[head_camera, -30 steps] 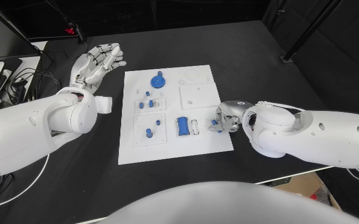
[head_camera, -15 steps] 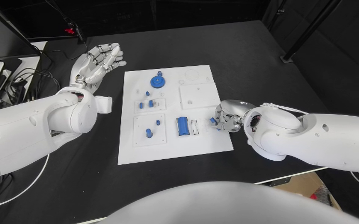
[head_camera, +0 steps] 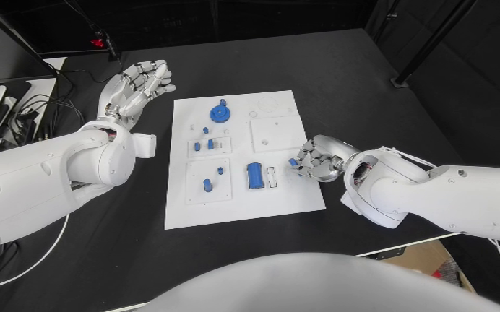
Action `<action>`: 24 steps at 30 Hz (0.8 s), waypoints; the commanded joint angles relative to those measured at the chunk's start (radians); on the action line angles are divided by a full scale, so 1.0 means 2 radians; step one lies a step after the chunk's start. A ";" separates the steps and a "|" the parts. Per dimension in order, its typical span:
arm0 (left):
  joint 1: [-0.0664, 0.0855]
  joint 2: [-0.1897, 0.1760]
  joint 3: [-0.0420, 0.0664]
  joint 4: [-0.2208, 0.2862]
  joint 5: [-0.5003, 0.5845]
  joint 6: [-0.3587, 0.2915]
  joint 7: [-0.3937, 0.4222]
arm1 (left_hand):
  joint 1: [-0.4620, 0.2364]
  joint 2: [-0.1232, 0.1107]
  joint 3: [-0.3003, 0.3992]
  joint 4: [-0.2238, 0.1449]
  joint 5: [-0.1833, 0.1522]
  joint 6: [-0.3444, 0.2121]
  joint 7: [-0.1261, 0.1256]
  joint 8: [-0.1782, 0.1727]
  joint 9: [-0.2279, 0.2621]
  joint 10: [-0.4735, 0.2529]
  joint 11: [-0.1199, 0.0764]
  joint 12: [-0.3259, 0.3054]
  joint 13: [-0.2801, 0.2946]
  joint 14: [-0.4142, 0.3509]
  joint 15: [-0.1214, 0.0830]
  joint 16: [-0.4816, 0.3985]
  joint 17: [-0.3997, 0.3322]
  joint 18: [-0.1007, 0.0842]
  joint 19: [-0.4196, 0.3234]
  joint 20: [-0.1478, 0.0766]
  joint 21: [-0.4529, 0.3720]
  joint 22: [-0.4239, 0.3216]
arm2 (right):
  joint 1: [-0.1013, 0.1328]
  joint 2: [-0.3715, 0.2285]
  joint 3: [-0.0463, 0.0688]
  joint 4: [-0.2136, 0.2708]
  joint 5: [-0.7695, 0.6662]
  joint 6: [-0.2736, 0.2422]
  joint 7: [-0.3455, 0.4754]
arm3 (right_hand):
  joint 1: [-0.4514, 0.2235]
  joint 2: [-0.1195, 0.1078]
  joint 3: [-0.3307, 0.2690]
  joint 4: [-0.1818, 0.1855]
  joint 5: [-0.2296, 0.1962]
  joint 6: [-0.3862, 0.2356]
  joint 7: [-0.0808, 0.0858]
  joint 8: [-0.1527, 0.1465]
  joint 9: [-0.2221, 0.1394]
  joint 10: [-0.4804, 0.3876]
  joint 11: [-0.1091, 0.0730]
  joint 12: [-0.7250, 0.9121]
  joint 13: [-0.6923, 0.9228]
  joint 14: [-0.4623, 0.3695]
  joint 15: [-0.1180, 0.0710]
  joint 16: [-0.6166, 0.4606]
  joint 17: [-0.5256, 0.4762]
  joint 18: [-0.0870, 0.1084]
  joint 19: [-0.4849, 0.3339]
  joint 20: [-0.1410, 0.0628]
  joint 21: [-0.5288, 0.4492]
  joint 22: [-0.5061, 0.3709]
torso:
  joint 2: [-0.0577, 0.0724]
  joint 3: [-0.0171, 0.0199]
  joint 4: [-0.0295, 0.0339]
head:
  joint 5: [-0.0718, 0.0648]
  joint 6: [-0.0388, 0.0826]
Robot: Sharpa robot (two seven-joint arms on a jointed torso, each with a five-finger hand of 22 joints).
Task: Assemble the parts on the task board
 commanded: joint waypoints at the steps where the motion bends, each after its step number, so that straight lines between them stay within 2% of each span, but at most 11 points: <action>1: 0.001 0.001 0.001 -0.001 0.000 0.005 0.040 | 0.000 0.006 -0.002 0.000 0.002 -0.003 0.077 0.003 -0.001 -0.004 0.000 0.002 -0.001 -0.004 0.000 0.003 -0.001 -0.006 -0.004 0.000 0.002 -0.001 | 0.001 -0.002 0.000 0.005 0.061 -0.040 0.043 | -0.010 -0.001 0.012 -0.010 0.008 0.010 -0.005 0.002 0.002 0.054 0.003 -0.002 0.131 0.053 0.002 0.001 0.131 -0.001 0.046 0.000 0.000 0.128 | 0.000 -0.0001 -0.0001 | 0.001 0.000; 5: 0.001 0.002 0.001 -0.002 0.000 0.005 0.040 | 0.000 0.006 -0.002 0.000 0.002 -0.003 0.077 0.003 -0.001 -0.004 0.000 0.002 -0.001 -0.004 0.000 0.003 -0.001 -0.006 -0.004 0.000 0.002 -0.001 | 0.001 -0.007 0.000 0.013 0.103 -0.047 0.056 | -0.019 -0.003 0.008 -0.011 0.024 0.013 -0.004 0.001 0.002 0.054 0.004 -0.002 0.131 0.053 0.002 0.001 0.131 -0.001 0.045 0.001 -0.001 0.128 | 0.000 0.0000 0.0010 | 0.001 0.000; 10: 0.001 0.004 0.001 -0.003 0.000 0.005 0.039 | 0.000 0.006 -0.002 0.000 0.002 -0.003 0.077 0.003 -0.001 -0.004 0.000 0.002 -0.001 -0.004 0.000 0.003 -0.001 -0.006 -0.004 0.000 0.002 -0.001 | 0.002 -0.009 0.001 0.023 0.171 -0.040 0.061 | -0.039 -0.005 -0.013 -0.007 0.070 0.017 -0.005 0.000 0.000 0.054 0.003 -0.002 0.131 0.053 0.003 0.001 0.131 0.000 0.044 0.003 -0.002 0.127 | -0.001 0.0001 0.0017 | 0.004 0.000; 12: 0.001 0.005 0.001 -0.004 0.000 0.004 0.039 | 0.000 0.006 -0.002 0.000 0.002 -0.003 0.077 0.003 -0.001 -0.004 0.000 0.002 -0.001 -0.004 0.000 0.003 -0.001 -0.006 -0.004 0.000 0.002 -0.001 | 0.003 -0.006 0.001 0.024 0.191 -0.033 0.057 | -0.045 -0.005 -0.022 -0.005 0.080 0.018 -0.005 -0.001 0.000 0.054 0.003 -0.002 0.131 0.053 0.003 0.001 0.131 0.000 0.043 0.003 -0.003 0.127 | 0.000 0.0002 0.0014 | 0.004 0.000; 17: 0.001 0.006 0.001 -0.004 0.000 0.004 0.039 | 0.000 0.006 -0.002 0.000 0.002 -0.003 0.077 0.003 -0.001 -0.004 0.000 0.002 -0.001 -0.004 0.000 0.003 -0.001 -0.006 -0.004 0.000 0.002 -0.001 | 0.003 0.009 0.001 0.018 0.217 -0.020 0.042 | -0.049 -0.003 -0.032 -0.003 0.082 0.020 -0.005 -0.001 0.000 0.054 0.003 -0.002 0.131 0.053 0.003 0.001 0.131 0.000 0.043 0.003 -0.003 0.126 | 0.000 -0.0001 0.0006 | 0.006 0.000; 24: 0.001 0.007 0.001 -0.004 0.000 0.004 0.039 | 0.001 0.007 -0.002 0.000 0.002 -0.003 0.077 0.003 -0.001 -0.004 0.000 0.003 -0.001 -0.004 0.000 0.003 -0.002 -0.006 -0.004 0.000 0.002 -0.001 | 0.003 0.027 0.001 0.009 0.212 -0.022 0.019 | -0.053 0.001 -0.039 0.000 0.081 0.022 -0.006 -0.001 0.000 0.054 0.002 -0.002 0.131 0.053 0.002 0.001 0.131 0.000 0.043 0.003 -0.003 0.126 | 0.000 0.0003 0.0003 | 0.008 0.000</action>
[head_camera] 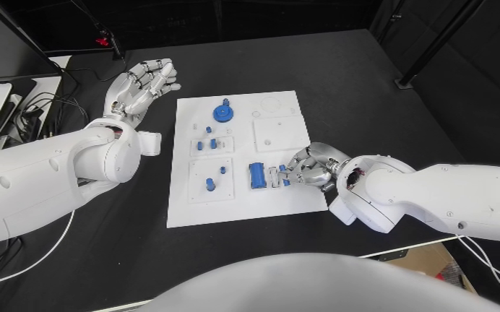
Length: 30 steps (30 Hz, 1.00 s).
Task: Assemble the parts on the task board
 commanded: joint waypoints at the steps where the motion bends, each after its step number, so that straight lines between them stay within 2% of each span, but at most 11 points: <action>1: 0.001 0.000 0.001 0.000 0.000 0.003 0.039 | -0.001 0.005 -0.002 0.000 0.002 -0.003 0.077 0.003 -0.001 -0.004 0.000 0.003 -0.001 -0.004 0.000 0.003 -0.001 -0.006 -0.004 0.000 0.002 -0.001 | 0.001 0.007 0.000 -0.003 0.008 0.002 -0.023 | -0.007 0.001 -0.007 0.002 0.000 0.006 -0.001 -0.001 0.001 0.054 0.002 -0.002 0.131 0.053 0.002 0.001 0.132 0.001 0.043 0.003 -0.004 0.126 | 0.000 0.0001 -0.0005 | 0.002 0.000; 4: 0.001 0.000 0.001 0.000 0.000 0.003 0.039 | -0.001 0.005 -0.002 0.000 0.002 -0.003 0.077 0.003 -0.001 -0.004 0.000 0.003 -0.001 -0.004 0.000 0.003 -0.001 -0.006 -0.004 0.000 0.002 -0.001 | 0.001 0.014 0.000 -0.007 -0.004 0.003 -0.031 | -0.009 0.002 -0.011 0.003 -0.001 0.006 -0.001 -0.001 0.001 0.054 0.002 -0.002 0.131 0.053 0.002 0.001 0.132 0.001 0.042 0.003 -0.004 0.126 | 0.000 -0.0001 -0.0013 | 0.004 0.000; 11: 0.001 0.000 0.001 0.001 0.000 0.004 0.039 | -0.001 0.005 -0.002 0.000 0.002 -0.003 0.077 0.003 -0.001 -0.004 0.000 0.003 -0.001 -0.004 0.000 0.003 -0.001 -0.006 -0.004 0.000 0.002 -0.001 | 0.002 0.026 0.001 -0.015 -0.027 0.001 -0.044 | -0.011 0.005 -0.015 0.006 -0.001 0.006 -0.001 -0.002 0.001 0.054 0.002 -0.002 0.131 0.053 0.002 0.001 0.132 0.001 0.041 0.002 -0.006 0.125 | 0.001 0.0002 0.0001 | 0.003 0.000; 17: 0.001 0.000 0.001 0.001 0.000 0.004 0.039 | -0.001 0.005 -0.002 0.000 0.002 -0.003 0.077 0.003 -0.001 -0.004 0.000 0.003 -0.001 -0.004 0.000 0.003 -0.001 -0.006 -0.004 0.000 0.002 -0.001 | 0.003 0.032 0.001 -0.021 -0.048 0.003 -0.051 | -0.020 0.009 -0.026 0.014 0.002 0.006 -0.001 -0.004 0.000 0.054 0.002 -0.002 0.131 0.053 0.002 0.001 0.132 0.001 0.041 0.002 -0.006 0.125 | 0.001 -0.0004 -0.0015 | 0.006 0.000; 21: 0.001 0.001 0.001 0.000 0.000 0.004 0.038 | -0.001 0.005 -0.002 0.000 0.002 -0.003 0.077 0.004 -0.001 -0.004 0.000 0.003 -0.001 -0.004 0.000 0.004 -0.001 -0.006 -0.004 0.000 0.002 -0.001 | 0.004 0.035 0.001 -0.023 -0.064 0.010 -0.057 | -0.032 0.011 -0.038 0.020 0.003 0.006 0.000 -0.007 -0.002 0.054 0.003 -0.002 0.131 0.053 0.002 0.001 0.132 0.002 0.040 0.002 -0.007 0.125 | 0.000 0.0001 -0.0004 | 0.005 0.000; 30: 0.001 0.001 0.001 0.000 0.000 0.004 0.038 | 0.000 0.006 -0.002 0.000 0.002 -0.003 0.077 0.004 -0.001 -0.004 0.000 0.004 -0.001 -0.004 0.000 0.004 -0.001 -0.006 -0.005 0.000 0.002 -0.001 | 0.004 0.043 0.001 -0.028 -0.075 0.029 -0.068 | -0.041 0.014 -0.049 0.020 0.003 0.006 0.001 -0.009 -0.003 0.054 0.003 -0.002 0.131 0.053 0.002 0.001 0.132 0.002 0.039 0.003 -0.008 0.124 | 0.000 0.0003 -0.0003 | 0.006 0.000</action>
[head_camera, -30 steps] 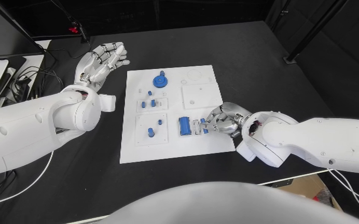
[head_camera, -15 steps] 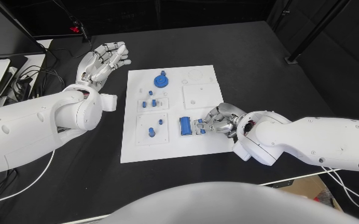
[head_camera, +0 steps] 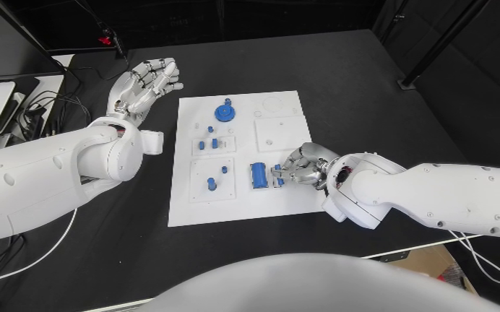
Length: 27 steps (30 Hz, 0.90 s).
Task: Assemble the parts on the task board
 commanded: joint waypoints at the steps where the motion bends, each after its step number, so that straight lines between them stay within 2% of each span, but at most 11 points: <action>1: 0.001 0.001 0.001 0.000 0.000 0.004 0.038 | 0.000 0.006 -0.002 0.000 0.002 -0.003 0.077 0.002 0.000 -0.004 0.000 0.002 0.000 -0.004 0.000 0.000 0.000 -0.006 -0.005 0.000 0.002 -0.001 | 0.001 0.002 0.000 0.000 -0.018 0.018 -0.011 | -0.005 -0.001 -0.003 0.000 0.003 0.001 0.003 -0.002 0.000 0.054 0.003 -0.002 0.131 0.053 0.002 0.001 0.132 0.002 0.039 0.003 -0.002 0.124 | 0.000 0.0002 0.0006 | 0.000 0.000; 5: 0.001 0.001 0.001 0.000 0.000 0.004 0.038 | 0.000 0.006 -0.002 0.000 0.002 -0.003 0.077 0.002 0.000 -0.004 0.000 0.002 0.000 -0.004 0.000 0.000 0.000 -0.006 -0.005 0.000 0.002 -0.001 | 0.001 0.004 0.000 -0.001 -0.019 0.024 -0.014 | -0.005 -0.001 -0.003 0.000 0.002 0.001 0.003 -0.002 -0.001 0.054 0.003 -0.002 0.131 0.053 0.002 0.001 0.132 0.002 0.039 0.003 -0.003 0.124 | 0.000 -0.0002 -0.0004 | 0.002 0.000; 15: 0.001 0.001 0.001 0.000 0.000 0.005 0.038 | 0.000 0.006 -0.002 0.000 0.002 -0.003 0.077 0.002 0.000 -0.004 0.000 0.002 0.000 -0.004 0.000 0.000 0.000 -0.006 -0.005 0.000 0.002 -0.001 | 0.001 0.009 0.000 -0.004 -0.029 0.037 -0.021 | -0.007 -0.001 -0.007 -0.001 0.000 0.002 0.003 -0.002 -0.001 0.054 0.003 -0.002 0.131 0.053 0.002 0.001 0.132 0.003 0.038 0.003 -0.004 0.123 | 0.000 -0.0002 -0.0002 | 0.002 0.000; 27: 0.001 0.001 0.001 -0.001 0.000 0.005 0.038 | 0.000 0.006 -0.002 0.000 0.002 -0.003 0.077 0.002 0.000 -0.004 0.000 0.002 0.000 -0.004 0.000 0.000 0.000 -0.006 -0.005 0.000 0.002 -0.001 | 0.001 0.014 0.000 -0.008 -0.036 0.041 -0.024 | -0.024 0.001 -0.031 0.000 -0.011 0.004 0.003 -0.004 -0.002 0.054 0.003 -0.002 0.131 0.053 0.002 0.001 0.132 0.003 0.036 0.003 -0.006 0.123 | 0.000 -0.0001 -0.0002 | 0.002 0.000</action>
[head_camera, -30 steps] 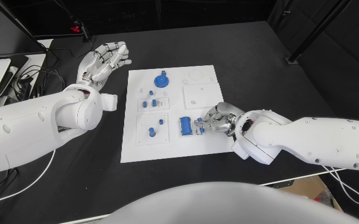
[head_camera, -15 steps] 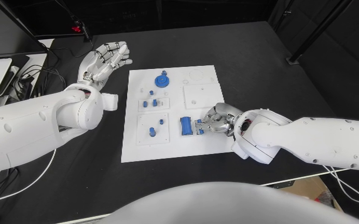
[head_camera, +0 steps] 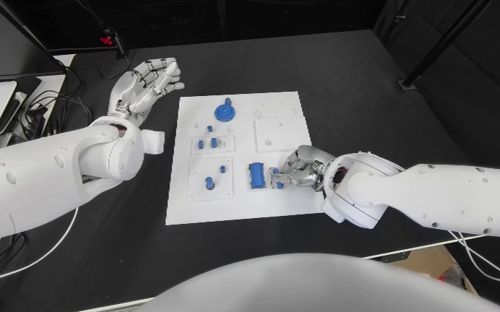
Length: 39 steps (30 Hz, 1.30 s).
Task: Assemble the parts on the task board
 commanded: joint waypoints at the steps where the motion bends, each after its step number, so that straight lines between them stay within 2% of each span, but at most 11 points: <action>1: 0.001 0.001 0.001 0.000 0.000 0.005 0.037 | 0.000 0.006 -0.002 0.000 0.002 -0.003 0.077 0.002 0.000 -0.004 0.000 0.002 -0.001 -0.004 0.000 0.000 -0.001 -0.006 -0.005 0.000 0.002 -0.001 | 0.001 0.002 0.000 0.000 -0.007 0.011 -0.003 | -0.009 -0.001 -0.009 0.000 -0.006 0.003 0.001 -0.001 0.000 0.054 0.003 -0.002 0.131 0.053 0.002 0.001 0.132 0.003 0.036 0.003 -0.002 0.123 | 0.000 -0.0001 -0.0002 | 0.000 0.000; 8: 0.001 0.001 0.001 0.000 0.000 0.005 0.037 | 0.000 0.007 -0.002 0.000 0.003 -0.004 0.077 0.002 -0.001 -0.004 0.000 0.003 -0.001 -0.004 -0.001 0.001 -0.001 -0.006 -0.005 0.000 0.002 -0.001 | 0.001 0.003 0.000 -0.001 -0.008 0.013 -0.003 | -0.013 -0.001 -0.020 0.000 -0.019 0.004 0.001 -0.001 -0.001 0.054 0.003 -0.002 0.131 0.053 0.002 0.001 0.132 0.004 0.035 0.003 -0.003 0.122 | 0.000 0.0001 0.0000 | 0.001 0.000; 12: 0.001 0.001 0.001 0.000 0.000 0.005 0.037 | 0.000 0.007 -0.002 0.000 0.003 -0.004 0.077 0.002 -0.001 -0.004 0.000 0.003 -0.001 -0.004 -0.001 0.001 -0.001 -0.006 -0.005 0.000 0.002 -0.001 | 0.001 0.004 0.000 -0.002 -0.008 0.010 -0.002 | -0.013 0.002 -0.021 0.000 -0.020 0.004 0.001 -0.001 -0.001 0.054 0.003 -0.002 0.131 0.053 0.002 0.001 0.132 0.004 0.034 0.003 -0.004 0.122 | 0.000 -0.0002 -0.0003 | 0.001 0.000; 17: 0.001 0.001 0.001 -0.001 0.000 0.005 0.037 | 0.000 0.007 -0.002 0.000 0.003 -0.004 0.077 0.002 -0.001 -0.004 0.000 0.003 -0.001 -0.004 -0.001 0.001 -0.001 -0.006 -0.005 0.000 0.002 -0.001 | 0.001 0.005 0.000 -0.003 -0.008 0.003 0.001 | -0.033 0.007 -0.039 0.001 -0.031 0.006 0.001 -0.002 -0.001 0.054 0.003 -0.002 0.131 0.053 0.002 0.001 0.132 0.004 0.034 0.003 -0.004 0.122 | 0.000 -0.0001 0.0000 | 0.000 0.000; 22: 0.001 0.002 0.001 -0.001 0.000 0.005 0.037 | 0.000 0.007 -0.002 0.000 0.003 -0.004 0.077 0.002 -0.001 -0.004 0.000 0.003 -0.001 -0.004 -0.001 0.001 -0.001 -0.006 -0.005 0.000 0.002 -0.001 | 0.001 0.005 0.000 -0.003 -0.008 -0.003 0.003 | -0.041 0.012 -0.052 0.001 -0.034 0.021 -0.004 -0.006 -0.003 0.054 -0.001 -0.002 0.131 0.053 -0.001 0.001 0.132 0.004 0.034 0.001 -0.004 0.122 | 0.000 -0.0003 -0.0005 | 0.001 0.000; 27: 0.001 0.001 0.001 -0.001 0.000 0.005 0.037 | 0.001 0.007 -0.003 -0.001 0.004 -0.004 0.077 0.003 -0.001 -0.004 0.000 0.004 -0.001 -0.004 -0.001 0.002 -0.002 -0.006 -0.005 0.000 0.002 -0.001 | 0.001 0.004 0.000 -0.003 -0.008 -0.006 0.005 | -0.080 0.012 -0.088 0.002 -0.074 0.030 -0.004 -0.016 -0.005 0.054 -0.002 -0.002 0.131 0.053 -0.002 0.001 0.132 0.004 0.033 -0.001 -0.005 0.121 | 0.000 -0.0001 -0.0005 | 0.001 0.000; 31: 0.001 0.001 0.001 -0.001 0.000 0.005 0.037 | 0.001 0.007 -0.003 -0.001 0.004 -0.004 0.077 0.003 -0.001 -0.004 0.000 0.004 -0.001 -0.004 -0.001 0.002 -0.002 -0.006 -0.005 0.000 0.002 -0.001 | 0.001 0.004 0.000 -0.003 -0.008 -0.009 0.007 | -0.108 0.020 -0.111 0.002 -0.105 0.036 -0.005 -0.019 -0.004 0.054 -0.002 -0.002 0.131 0.053 -0.003 0.001 0.132 0.004 0.033 -0.002 -0.006 0.121 | 0.000 -0.0001 -0.0007 | 0.001 0.000; 39: 0.001 0.000 0.001 0.000 0.000 0.005 0.036 | 0.003 0.009 -0.003 -0.001 0.005 -0.004 0.077 0.003 -0.002 -0.004 0.000 0.005 -0.002 -0.004 -0.001 0.003 -0.003 -0.006 -0.005 0.000 0.002 -0.001 | 0.001 0.003 0.000 -0.003 -0.005 -0.011 0.008 | -0.118 0.028 -0.128 0.001 -0.110 0.045 -0.010 -0.005 0.008 0.054 -0.006 -0.002 0.131 0.053 -0.006 0.001 0.132 0.005 0.032 -0.004 -0.006 0.121 | 0.000 0.0000 -0.0003 | 0.000 0.000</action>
